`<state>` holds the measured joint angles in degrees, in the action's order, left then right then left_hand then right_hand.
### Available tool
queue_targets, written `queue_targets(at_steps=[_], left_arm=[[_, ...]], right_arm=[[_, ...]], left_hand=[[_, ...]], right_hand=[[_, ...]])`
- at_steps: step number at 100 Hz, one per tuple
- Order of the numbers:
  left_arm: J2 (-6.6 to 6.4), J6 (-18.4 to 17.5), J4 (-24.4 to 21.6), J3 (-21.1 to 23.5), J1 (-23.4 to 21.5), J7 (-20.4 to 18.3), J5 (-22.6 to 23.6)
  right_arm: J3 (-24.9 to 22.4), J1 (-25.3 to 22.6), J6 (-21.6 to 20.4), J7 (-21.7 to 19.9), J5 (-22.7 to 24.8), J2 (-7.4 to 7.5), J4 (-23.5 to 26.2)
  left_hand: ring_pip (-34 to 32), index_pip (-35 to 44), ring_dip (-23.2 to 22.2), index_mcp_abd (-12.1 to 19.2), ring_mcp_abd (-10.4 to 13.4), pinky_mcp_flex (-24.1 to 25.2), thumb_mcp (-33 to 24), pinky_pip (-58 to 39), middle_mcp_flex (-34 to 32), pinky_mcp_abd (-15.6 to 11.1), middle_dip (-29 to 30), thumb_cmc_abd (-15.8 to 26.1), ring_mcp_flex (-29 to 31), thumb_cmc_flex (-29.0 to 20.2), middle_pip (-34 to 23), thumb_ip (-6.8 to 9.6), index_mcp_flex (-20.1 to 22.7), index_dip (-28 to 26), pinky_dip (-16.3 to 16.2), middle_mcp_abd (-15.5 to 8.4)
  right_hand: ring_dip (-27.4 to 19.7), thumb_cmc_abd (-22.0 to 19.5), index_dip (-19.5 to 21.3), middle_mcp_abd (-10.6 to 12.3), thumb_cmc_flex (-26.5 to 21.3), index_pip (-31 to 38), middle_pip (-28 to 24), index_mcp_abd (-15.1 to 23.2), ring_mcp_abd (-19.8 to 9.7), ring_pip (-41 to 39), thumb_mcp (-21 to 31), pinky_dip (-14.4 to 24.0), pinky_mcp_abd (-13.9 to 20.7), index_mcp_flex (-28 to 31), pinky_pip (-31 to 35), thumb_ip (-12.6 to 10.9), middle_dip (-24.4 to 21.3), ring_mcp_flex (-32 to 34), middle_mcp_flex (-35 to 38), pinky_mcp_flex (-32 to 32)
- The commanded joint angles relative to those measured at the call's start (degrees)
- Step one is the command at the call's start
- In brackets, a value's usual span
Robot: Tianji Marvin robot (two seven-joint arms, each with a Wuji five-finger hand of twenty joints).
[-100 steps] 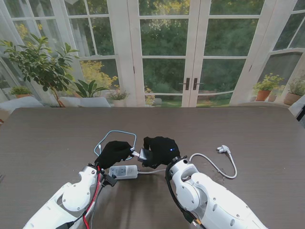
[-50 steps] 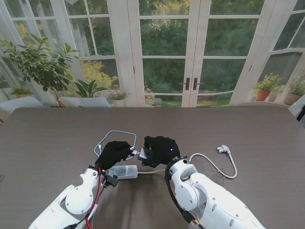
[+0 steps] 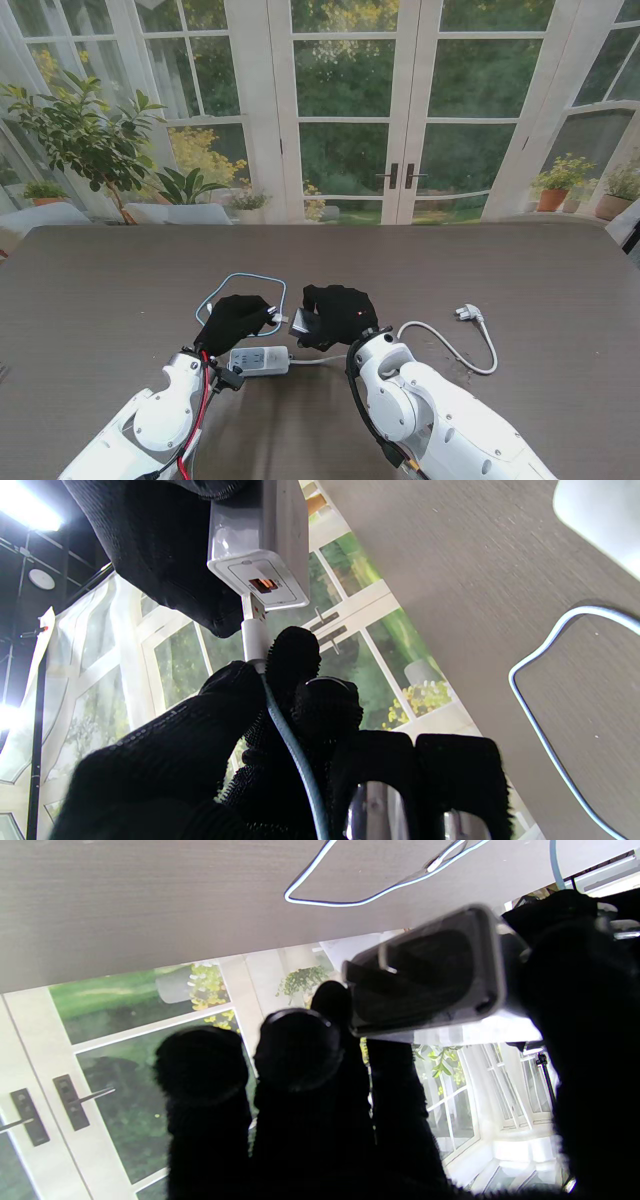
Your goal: Set up the charging station
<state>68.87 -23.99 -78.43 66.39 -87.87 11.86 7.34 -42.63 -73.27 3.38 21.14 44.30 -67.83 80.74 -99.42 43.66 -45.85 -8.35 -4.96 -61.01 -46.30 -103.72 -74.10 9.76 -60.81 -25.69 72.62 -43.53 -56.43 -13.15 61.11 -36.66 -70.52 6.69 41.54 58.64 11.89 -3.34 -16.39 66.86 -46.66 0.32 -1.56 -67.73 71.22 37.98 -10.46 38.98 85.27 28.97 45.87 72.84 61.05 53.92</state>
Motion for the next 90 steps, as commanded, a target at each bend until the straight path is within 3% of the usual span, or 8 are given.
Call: queue_targets(at_steps=[1, 90], left_arm=[[0.26, -0.1, -0.2, 0.1, 0.0, -0.3, 0.2], [0.31, 0.0, 1.2, -1.4, 1.2, -0.8, 0.1]], right_arm=[[0.0, -0.2, 0.0, -0.8, 0.1, -0.07, 0.5], [0.8, 0.6, 2.0, -0.3, 0.5, -0.42, 0.5]], left_hand=[[-6.7, 1.0, -0.4, -3.3, 3.9, -3.0, -2.1, -16.3, -4.0, -3.9, 0.2, -1.6, 0.2, -2.4, -3.8, 0.77, 1.5, -0.2, -1.0, 5.5], [-6.7, 0.8, -0.4, -3.5, 3.9, -3.1, -1.5, -16.3, -4.1, -4.8, 0.5, -1.8, 0.2, -2.7, -3.5, 1.10, 1.6, 0.4, -1.1, 5.8]], right_hand=[[1.2, -9.5, 5.5, 3.0, -12.4, 17.0, -9.0, 7.6, 0.4, -1.8, 9.9, 1.5, -2.3, 1.9, 0.1, -8.9, 2.6, 2.7, 3.3, 0.8], [1.4, -9.6, 5.6, 2.8, -12.5, 16.9, -9.0, 7.4, 0.4, -2.3, 9.6, 1.6, -2.4, 1.9, -0.1, -8.9, 2.5, 2.7, 3.3, 1.2]])
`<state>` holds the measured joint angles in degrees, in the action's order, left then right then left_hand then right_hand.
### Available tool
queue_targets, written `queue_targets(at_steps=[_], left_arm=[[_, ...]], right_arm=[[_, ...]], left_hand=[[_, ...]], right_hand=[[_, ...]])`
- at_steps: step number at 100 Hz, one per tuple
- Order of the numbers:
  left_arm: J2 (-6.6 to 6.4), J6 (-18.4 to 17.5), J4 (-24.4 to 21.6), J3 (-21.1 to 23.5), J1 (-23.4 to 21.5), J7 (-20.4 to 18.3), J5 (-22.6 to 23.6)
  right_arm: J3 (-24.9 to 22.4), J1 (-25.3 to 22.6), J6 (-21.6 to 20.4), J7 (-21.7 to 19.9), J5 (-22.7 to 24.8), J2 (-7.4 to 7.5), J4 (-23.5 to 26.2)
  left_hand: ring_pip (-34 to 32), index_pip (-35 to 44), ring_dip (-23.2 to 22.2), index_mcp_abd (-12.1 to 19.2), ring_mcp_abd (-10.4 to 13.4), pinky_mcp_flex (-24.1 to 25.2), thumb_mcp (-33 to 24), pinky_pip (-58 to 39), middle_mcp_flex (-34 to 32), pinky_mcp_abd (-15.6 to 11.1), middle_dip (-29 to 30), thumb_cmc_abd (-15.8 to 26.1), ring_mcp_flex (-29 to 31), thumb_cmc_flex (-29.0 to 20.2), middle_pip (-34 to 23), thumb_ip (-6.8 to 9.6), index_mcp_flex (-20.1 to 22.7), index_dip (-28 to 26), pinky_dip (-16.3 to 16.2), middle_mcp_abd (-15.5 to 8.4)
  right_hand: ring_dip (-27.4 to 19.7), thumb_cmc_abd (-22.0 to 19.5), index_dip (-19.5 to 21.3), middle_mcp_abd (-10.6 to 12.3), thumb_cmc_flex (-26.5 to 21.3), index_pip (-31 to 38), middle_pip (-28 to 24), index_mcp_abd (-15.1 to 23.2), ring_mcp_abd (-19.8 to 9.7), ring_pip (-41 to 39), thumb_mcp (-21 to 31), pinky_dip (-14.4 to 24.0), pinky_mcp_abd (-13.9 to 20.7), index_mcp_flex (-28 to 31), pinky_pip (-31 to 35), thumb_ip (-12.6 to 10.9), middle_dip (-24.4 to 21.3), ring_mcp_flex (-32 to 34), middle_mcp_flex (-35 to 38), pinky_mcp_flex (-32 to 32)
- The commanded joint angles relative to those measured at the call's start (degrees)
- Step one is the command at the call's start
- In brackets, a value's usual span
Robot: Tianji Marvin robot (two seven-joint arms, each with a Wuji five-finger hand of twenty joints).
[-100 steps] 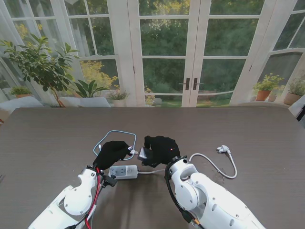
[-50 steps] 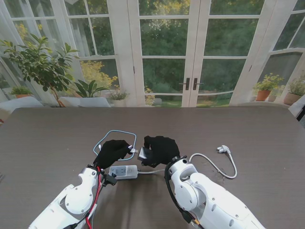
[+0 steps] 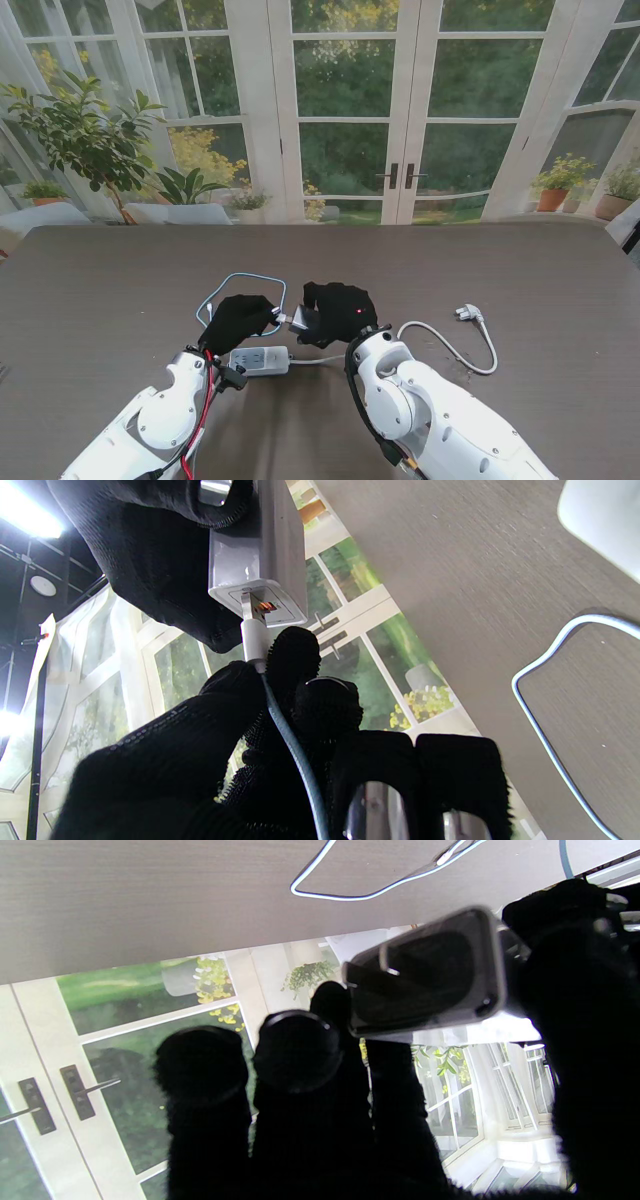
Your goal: Set up the charging station
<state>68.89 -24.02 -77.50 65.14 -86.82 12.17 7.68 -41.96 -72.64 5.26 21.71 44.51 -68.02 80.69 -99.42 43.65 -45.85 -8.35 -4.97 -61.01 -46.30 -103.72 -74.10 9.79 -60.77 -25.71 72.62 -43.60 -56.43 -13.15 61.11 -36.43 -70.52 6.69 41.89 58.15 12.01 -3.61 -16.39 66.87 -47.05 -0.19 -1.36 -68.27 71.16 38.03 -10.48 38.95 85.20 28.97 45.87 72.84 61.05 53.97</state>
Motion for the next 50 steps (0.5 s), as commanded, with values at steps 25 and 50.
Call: queue_targets(at_steps=[25, 50], left_arm=[[0.45, 0.0, 0.7, -0.5, 0.6, -0.6, 0.1], [0.34, 0.2, 0.8, -0.5, 0.9, -0.9, 0.3]], right_arm=[[0.0, -0.3, -0.1, -1.4, 0.1, -0.12, 0.9], [0.1, -0.3, -1.3, -1.9, 0.5, 0.20, 1.1]], left_hand=[[-6.7, 0.8, -0.4, -3.5, 3.9, -3.1, -1.3, -16.3, -4.1, -5.0, 0.5, -1.9, 0.2, -2.7, -3.5, 1.19, 1.7, 0.3, -1.1, 5.9], [-6.6, 0.8, -0.4, -3.4, 4.0, -3.1, -1.3, -16.3, -4.1, -5.2, 0.5, -1.8, 0.2, -2.6, -3.6, 1.23, 1.6, 0.3, -1.1, 5.2]], right_hand=[[1.2, -9.1, 5.5, 3.0, -12.5, 16.9, -8.7, 7.9, 0.2, -2.0, 9.6, 1.5, -2.5, 1.9, 0.0, -9.0, 2.6, 2.7, 3.3, 1.2], [1.2, -9.1, 5.5, 3.1, -12.5, 16.9, -8.8, 7.9, 0.2, -2.1, 9.6, 1.6, -2.5, 1.9, 0.0, -9.0, 2.6, 2.7, 3.3, 1.2]])
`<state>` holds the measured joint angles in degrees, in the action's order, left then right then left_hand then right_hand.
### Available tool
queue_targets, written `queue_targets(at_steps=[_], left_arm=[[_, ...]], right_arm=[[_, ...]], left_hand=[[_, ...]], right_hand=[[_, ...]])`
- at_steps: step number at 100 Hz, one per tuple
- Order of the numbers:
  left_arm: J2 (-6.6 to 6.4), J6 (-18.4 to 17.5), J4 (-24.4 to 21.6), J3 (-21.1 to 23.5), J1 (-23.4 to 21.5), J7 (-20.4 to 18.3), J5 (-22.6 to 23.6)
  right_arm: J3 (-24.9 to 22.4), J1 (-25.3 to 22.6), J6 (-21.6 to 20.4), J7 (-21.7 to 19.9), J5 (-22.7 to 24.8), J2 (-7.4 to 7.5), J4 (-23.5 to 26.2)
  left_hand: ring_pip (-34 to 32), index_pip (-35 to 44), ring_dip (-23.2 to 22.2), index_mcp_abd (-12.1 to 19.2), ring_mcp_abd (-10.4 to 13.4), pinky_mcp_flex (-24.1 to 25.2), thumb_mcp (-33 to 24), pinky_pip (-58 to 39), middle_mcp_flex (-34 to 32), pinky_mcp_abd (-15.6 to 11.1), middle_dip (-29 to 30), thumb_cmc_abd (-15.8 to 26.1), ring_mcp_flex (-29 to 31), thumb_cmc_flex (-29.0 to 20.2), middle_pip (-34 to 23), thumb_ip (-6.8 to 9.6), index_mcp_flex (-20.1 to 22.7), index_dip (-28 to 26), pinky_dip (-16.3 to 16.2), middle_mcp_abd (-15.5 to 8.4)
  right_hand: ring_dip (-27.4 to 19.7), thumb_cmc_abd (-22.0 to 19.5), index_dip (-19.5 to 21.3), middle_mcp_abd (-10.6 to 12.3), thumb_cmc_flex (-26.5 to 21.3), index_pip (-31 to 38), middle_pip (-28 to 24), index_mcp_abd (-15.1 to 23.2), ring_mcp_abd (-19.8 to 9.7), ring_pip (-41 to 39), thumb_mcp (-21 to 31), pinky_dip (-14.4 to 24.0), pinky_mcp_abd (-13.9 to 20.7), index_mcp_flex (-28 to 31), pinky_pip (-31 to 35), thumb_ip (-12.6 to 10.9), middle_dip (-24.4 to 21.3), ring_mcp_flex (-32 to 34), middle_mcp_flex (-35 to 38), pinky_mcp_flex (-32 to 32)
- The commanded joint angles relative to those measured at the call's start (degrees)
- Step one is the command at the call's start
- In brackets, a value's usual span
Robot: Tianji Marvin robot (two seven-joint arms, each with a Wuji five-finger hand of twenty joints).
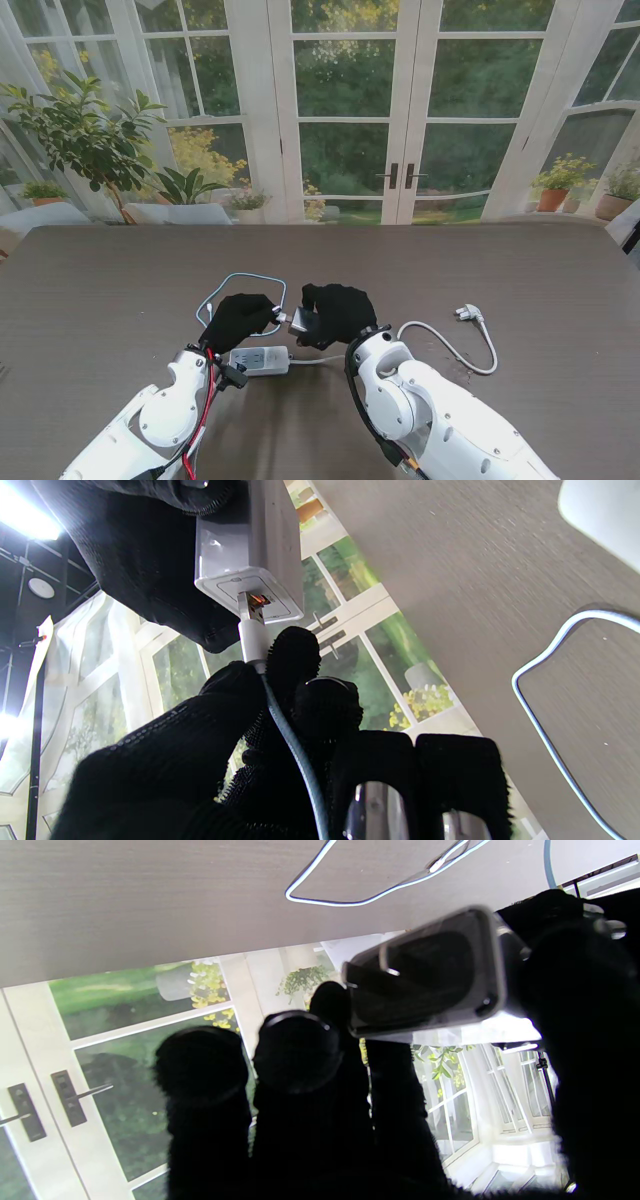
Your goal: Set up the charging station
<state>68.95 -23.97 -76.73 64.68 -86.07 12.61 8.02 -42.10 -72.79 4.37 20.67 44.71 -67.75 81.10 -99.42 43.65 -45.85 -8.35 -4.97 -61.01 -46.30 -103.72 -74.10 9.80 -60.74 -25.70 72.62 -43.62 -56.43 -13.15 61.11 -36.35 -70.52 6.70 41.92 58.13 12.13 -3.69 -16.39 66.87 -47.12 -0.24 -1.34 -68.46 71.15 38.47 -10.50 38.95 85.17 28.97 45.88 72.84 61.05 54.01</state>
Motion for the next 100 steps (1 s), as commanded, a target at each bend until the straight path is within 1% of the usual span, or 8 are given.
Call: queue_targets(at_steps=[1, 5, 13, 14, 18, 42, 76, 100], left_arm=[[0.27, 0.2, 0.1, -0.1, 0.1, -1.4, -0.1], [0.23, 0.2, 0.1, -0.1, 0.2, -1.5, 0.1], [0.08, 0.2, 0.2, -0.1, 0.2, -1.8, 0.5], [0.06, 0.2, 0.2, -0.1, 0.2, -1.8, 0.6], [-0.06, 0.2, 0.2, 0.0, 0.2, -2.1, 0.7], [-1.11, 0.4, -0.2, 0.9, -0.3, -4.5, 2.9], [-1.12, -0.5, 0.6, 0.5, 0.4, -4.2, 3.9], [-1.34, -1.3, 0.8, 0.2, 0.6, -5.1, 3.7]], right_arm=[[0.2, -0.2, -0.5, -0.9, 0.3, -0.07, 0.7], [0.3, -0.1, -0.5, -0.9, 0.4, -0.07, 0.7], [0.4, 0.0, -0.6, -0.9, 0.3, -0.10, 0.6], [0.4, 0.0, -0.6, -0.9, 0.3, -0.10, 0.6], [0.4, 0.0, -0.7, -1.0, 0.3, -0.09, 0.6], [0.4, 0.2, -1.1, -1.5, 0.2, 0.00, 0.6], [1.3, 0.5, -1.4, -2.1, -0.5, -0.10, 0.2], [1.4, 0.6, -0.8, -2.7, -0.7, -0.09, 0.3]], left_hand=[[-6.6, 0.7, -0.4, -3.4, 4.0, -3.1, -1.3, -16.3, -4.1, -5.2, 0.5, -1.7, 0.2, -2.5, -3.5, 1.23, 1.6, 0.3, -1.1, 5.5], [-6.6, 0.7, -0.4, -3.4, 4.0, -3.1, -1.2, -16.3, -4.1, -5.2, 0.6, -1.8, 0.2, -2.5, -3.5, 1.22, 1.6, 0.3, -1.0, 5.9], [-6.5, 0.7, -0.3, -3.3, 4.2, -3.2, -1.2, -16.3, -4.1, -5.3, 0.5, -1.7, 0.2, -2.5, -3.6, 1.23, 1.6, 0.3, -1.0, 4.6], [-6.5, 0.7, -0.3, -3.3, 4.3, -3.2, -1.2, -16.3, -4.1, -5.4, 0.6, -1.7, 0.2, -2.5, -3.6, 1.24, 1.6, 0.3, -1.0, 5.3], [-6.5, 0.7, -0.3, -3.3, 4.4, -3.2, -1.2, -16.3, -4.1, -5.4, 0.6, -1.7, 0.2, -2.5, -3.6, 1.25, 1.6, 0.3, -1.0, 4.7], [-6.4, 0.7, -0.3, -3.0, 4.6, -3.2, -1.1, -16.3, -4.0, -5.7, 0.6, -1.6, 0.2, -2.3, -3.6, 1.22, 1.5, 0.3, -0.9, 4.4], [-6.5, 0.8, -0.2, -2.7, 4.6, -3.2, -1.0, -16.3, -4.0, -6.1, 0.6, -1.6, 0.2, -2.2, -3.5, 1.20, 1.5, 0.3, -0.8, 4.3], [-6.5, 0.9, -0.2, -2.3, 4.6, -3.2, -1.2, -16.3, -4.0, -6.2, 0.6, -1.8, 0.2, -1.9, -3.5, 1.17, 1.6, 0.3, -0.8, 4.3]], right_hand=[[1.2, -9.1, 5.4, 3.2, -12.5, 16.9, -8.7, 7.9, 0.2, -1.9, 9.7, 1.1, -2.5, 1.9, 0.0, -9.0, 2.6, 2.7, 3.3, 1.1], [1.2, -9.1, 5.4, 3.2, -12.5, 16.9, -8.7, 7.9, 0.2, -1.9, 9.7, 1.1, -2.5, 1.9, 0.0, -9.0, 2.6, 2.7, 3.3, 1.1], [1.2, -9.1, 5.4, 3.2, -12.5, 16.9, -8.8, 7.9, 0.1, -1.9, 9.7, 1.1, -2.5, 1.9, 0.0, -9.0, 2.6, 2.7, 3.3, 1.1], [1.2, -9.1, 5.4, 3.1, -12.5, 16.9, -8.7, 7.9, 0.1, -1.9, 9.7, 1.1, -2.5, 1.9, 0.0, -9.0, 2.6, 2.7, 3.3, 1.1], [1.2, -9.1, 5.4, 3.2, -12.5, 16.9, -8.7, 7.9, 0.3, -1.9, 9.6, 1.1, -2.5, 1.9, 0.0, -8.9, 2.6, 2.7, 3.3, 1.1], [1.2, -9.2, 5.4, 3.2, -12.5, 16.9, -8.8, 7.9, 0.1, -1.9, 9.6, 1.1, -2.4, 1.9, 0.0, -9.0, 2.6, 2.7, 3.3, 1.1], [1.2, -9.3, 5.4, 3.2, -12.4, 16.9, -8.8, 7.9, 0.2, -2.0, 9.5, 1.2, -2.2, 1.9, 0.0, -9.0, 2.6, 2.7, 3.2, 1.2], [1.2, -9.4, 5.4, 3.2, -12.4, 16.9, -8.8, 7.9, 0.0, -2.1, 9.4, 1.2, -2.3, 1.8, 0.0, -9.0, 2.6, 2.7, 3.2, 1.1]])
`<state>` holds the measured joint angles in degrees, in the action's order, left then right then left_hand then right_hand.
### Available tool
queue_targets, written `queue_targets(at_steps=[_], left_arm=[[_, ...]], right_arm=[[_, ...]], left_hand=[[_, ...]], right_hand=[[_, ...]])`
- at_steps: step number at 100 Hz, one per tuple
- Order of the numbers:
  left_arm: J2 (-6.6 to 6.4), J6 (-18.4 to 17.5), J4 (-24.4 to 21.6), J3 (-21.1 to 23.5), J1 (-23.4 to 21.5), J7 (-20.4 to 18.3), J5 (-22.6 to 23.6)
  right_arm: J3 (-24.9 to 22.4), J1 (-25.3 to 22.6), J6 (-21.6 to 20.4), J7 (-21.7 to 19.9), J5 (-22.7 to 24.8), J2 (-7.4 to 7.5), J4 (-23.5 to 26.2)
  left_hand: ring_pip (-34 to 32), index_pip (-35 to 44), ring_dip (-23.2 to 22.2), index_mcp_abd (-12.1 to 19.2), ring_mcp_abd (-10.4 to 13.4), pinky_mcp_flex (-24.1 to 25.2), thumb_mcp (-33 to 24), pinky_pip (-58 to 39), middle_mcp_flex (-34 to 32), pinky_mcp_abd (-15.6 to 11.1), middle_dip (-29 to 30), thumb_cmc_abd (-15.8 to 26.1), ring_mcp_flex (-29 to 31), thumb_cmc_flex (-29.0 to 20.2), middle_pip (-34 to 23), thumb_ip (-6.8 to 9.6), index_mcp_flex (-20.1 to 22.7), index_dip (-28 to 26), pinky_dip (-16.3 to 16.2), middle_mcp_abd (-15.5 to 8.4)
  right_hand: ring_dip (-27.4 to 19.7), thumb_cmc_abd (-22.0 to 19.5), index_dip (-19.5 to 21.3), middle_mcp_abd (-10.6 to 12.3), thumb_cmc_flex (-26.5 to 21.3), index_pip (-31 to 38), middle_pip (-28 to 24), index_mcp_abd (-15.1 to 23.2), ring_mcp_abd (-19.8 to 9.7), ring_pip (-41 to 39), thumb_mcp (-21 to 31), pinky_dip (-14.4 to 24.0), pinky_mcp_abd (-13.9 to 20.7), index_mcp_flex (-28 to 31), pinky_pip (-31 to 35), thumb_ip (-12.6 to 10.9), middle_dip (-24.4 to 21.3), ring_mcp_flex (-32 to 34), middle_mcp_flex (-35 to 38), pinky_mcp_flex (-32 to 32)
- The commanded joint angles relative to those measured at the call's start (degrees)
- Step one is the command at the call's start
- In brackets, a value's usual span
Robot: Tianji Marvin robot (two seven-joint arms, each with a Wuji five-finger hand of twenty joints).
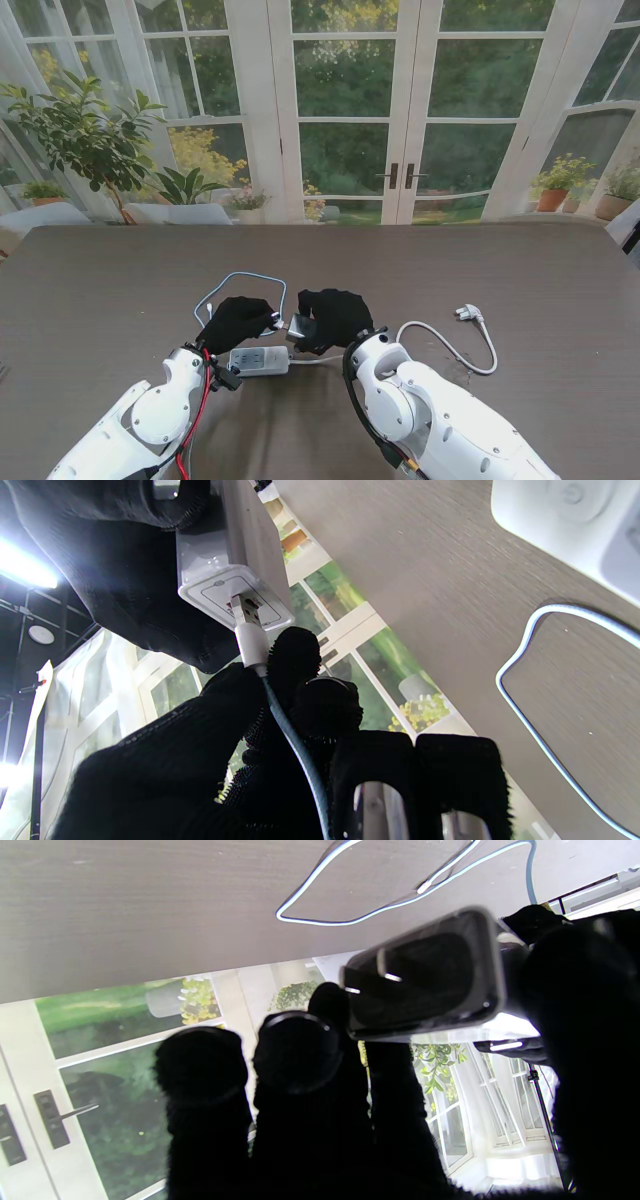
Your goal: Set up the charging station
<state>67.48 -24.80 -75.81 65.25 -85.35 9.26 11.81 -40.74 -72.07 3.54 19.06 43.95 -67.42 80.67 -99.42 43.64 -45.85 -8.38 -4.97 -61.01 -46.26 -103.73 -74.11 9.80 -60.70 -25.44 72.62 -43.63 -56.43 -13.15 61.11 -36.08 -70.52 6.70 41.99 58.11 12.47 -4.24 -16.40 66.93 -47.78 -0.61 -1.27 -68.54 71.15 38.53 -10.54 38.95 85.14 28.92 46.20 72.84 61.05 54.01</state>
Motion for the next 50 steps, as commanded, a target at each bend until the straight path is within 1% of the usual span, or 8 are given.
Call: queue_targets(at_steps=[1, 13, 22, 26, 50], left_arm=[[0.11, -0.5, -0.1, -0.4, -0.1, -1.9, -0.1], [0.00, -1.0, -0.1, -0.5, -0.1, -2.2, -0.1], [0.00, -1.4, 0.1, -0.6, 0.0, -2.0, 0.3], [0.00, -1.5, 0.2, -0.6, 0.0, -2.0, 0.4], [0.01, -2.0, 0.9, -0.9, 0.5, -1.4, 1.7]], right_arm=[[0.1, -0.1, 0.0, -1.1, 0.1, -0.42, 0.7], [0.0, -0.2, 0.1, -1.2, 0.0, -0.41, 0.8], [0.0, -0.3, 0.2, -1.3, -0.2, -0.44, 0.9], [0.0, -0.3, 0.3, -1.2, -0.3, -0.46, 0.9], [0.0, -0.4, -0.2, -1.4, -0.6, -0.49, 0.9]], left_hand=[[-6.5, 0.9, -0.2, -2.2, 4.6, -3.2, -1.3, -16.2, -4.0, -6.2, 0.5, -2.1, 0.2, -1.8, -3.5, 1.16, 1.6, 0.1, -0.8, 4.3], [-6.5, 1.0, -0.2, -2.0, 4.6, -3.3, -1.6, -16.2, -4.0, -6.3, 0.6, -2.3, 0.2, -1.6, -3.4, 1.08, 1.6, 0.1, -0.6, 4.2], [-6.5, 1.0, -0.2, -1.9, 4.6, -3.3, -1.8, -16.2, -4.0, -6.4, 0.6, -2.4, 0.2, -1.6, -3.3, 1.03, 1.5, 0.1, -0.6, 4.1], [-6.3, 1.1, -0.1, -1.9, 5.2, -3.3, -1.9, -16.2, -4.0, -6.6, 0.6, -2.3, 0.3, -1.4, -3.2, 0.97, 1.6, 0.2, -0.5, 4.0], [-6.3, 1.1, -0.1, -1.6, 5.2, -3.3, -1.9, -16.2, -4.0, -6.9, 0.5, -2.4, 0.2, -1.3, -3.1, 0.91, 1.5, 0.3, -0.4, 4.0]], right_hand=[[1.2, -9.4, 5.1, 3.7, -12.4, 16.8, -8.1, 8.2, 0.0, -2.0, 9.4, 1.1, -2.3, 1.8, 0.0, -9.0, 2.3, 2.7, 3.2, 1.1], [1.2, -9.3, 5.1, 3.7, -12.4, 16.8, -8.1, 8.2, 0.1, -2.1, 9.4, 1.1, -2.2, 1.8, 0.1, -9.0, 2.3, 2.7, 3.2, 1.2], [1.2, -9.3, 5.1, 3.7, -12.5, 16.8, -8.1, 8.2, 0.0, -2.1, 9.5, 1.1, -2.2, 1.8, 0.0, -9.0, 2.3, 2.7, 3.2, 1.2], [1.2, -9.3, 5.1, 3.7, -12.5, 16.8, -8.1, 8.2, 0.0, -2.1, 9.5, 1.1, -2.2, 1.8, 0.0, -9.0, 2.3, 2.7, 3.2, 1.2], [1.2, -9.3, 5.1, 3.7, -12.5, 16.8, -8.2, 8.2, 0.0, -2.1, 9.5, 1.1, -2.3, 1.8, 0.0, -9.0, 2.3, 2.7, 3.2, 1.3]])
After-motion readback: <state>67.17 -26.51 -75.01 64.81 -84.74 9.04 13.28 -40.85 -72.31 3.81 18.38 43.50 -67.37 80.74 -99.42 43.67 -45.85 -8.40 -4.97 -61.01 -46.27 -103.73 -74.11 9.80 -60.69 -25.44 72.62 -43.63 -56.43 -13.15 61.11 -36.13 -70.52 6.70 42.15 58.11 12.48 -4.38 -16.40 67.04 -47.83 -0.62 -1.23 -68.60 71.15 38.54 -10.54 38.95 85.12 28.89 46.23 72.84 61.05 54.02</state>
